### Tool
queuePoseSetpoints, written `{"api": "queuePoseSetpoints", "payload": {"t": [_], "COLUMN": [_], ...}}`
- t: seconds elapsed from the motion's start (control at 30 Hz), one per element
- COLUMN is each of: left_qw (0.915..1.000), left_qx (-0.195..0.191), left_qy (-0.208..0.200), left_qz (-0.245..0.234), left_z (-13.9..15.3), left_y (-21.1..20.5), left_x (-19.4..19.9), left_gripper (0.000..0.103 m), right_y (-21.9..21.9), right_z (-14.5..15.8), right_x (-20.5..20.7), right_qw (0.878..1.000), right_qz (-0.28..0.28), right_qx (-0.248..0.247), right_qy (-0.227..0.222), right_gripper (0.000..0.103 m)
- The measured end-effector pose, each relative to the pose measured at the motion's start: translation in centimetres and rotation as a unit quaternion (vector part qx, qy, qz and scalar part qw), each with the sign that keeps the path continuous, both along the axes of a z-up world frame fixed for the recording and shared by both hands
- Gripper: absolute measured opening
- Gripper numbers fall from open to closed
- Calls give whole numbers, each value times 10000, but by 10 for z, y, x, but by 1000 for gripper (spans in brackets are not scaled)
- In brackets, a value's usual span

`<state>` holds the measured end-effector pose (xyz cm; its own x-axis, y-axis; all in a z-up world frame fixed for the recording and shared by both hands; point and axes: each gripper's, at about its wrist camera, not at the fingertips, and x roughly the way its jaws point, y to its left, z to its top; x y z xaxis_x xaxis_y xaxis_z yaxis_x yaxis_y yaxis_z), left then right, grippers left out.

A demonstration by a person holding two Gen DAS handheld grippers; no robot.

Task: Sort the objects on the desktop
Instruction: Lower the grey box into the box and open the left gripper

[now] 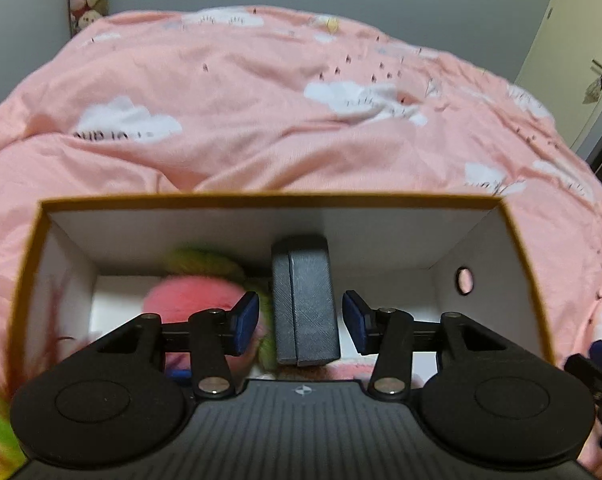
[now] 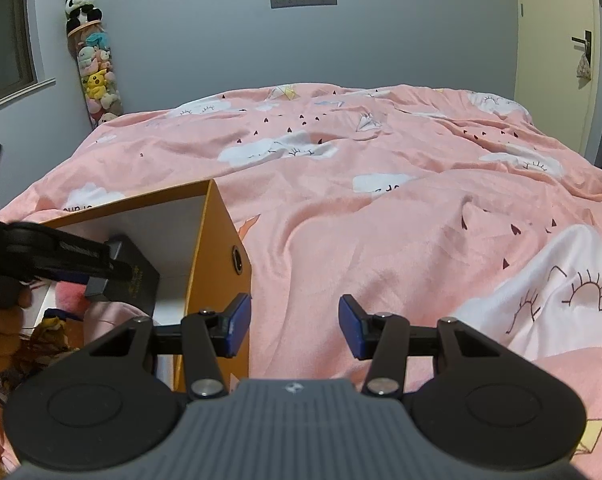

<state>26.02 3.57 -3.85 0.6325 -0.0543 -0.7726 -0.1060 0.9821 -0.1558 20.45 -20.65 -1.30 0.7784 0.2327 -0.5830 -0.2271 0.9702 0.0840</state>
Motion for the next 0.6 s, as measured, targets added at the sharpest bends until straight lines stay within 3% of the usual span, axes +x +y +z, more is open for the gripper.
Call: {"api": "queuePoseSetpoints", "payload": {"t": [0.33,0.6], "left_qw": [9947,9937], "left_qx": [393,364], "left_qy": [-942,-973], "left_qz": [147,419], "left_z": [54,57], "left_y": [-8,-2], "left_x": [-89,-148], "left_gripper": [54,54], "right_y": [16,34], "right_z": [24,36], "right_x": [-35,-72], "right_qw": [9971,9918], "right_qz": [376,454], "right_qx": [18,252], "right_qy": [-661,-1170], "right_gripper": [64,64]}}
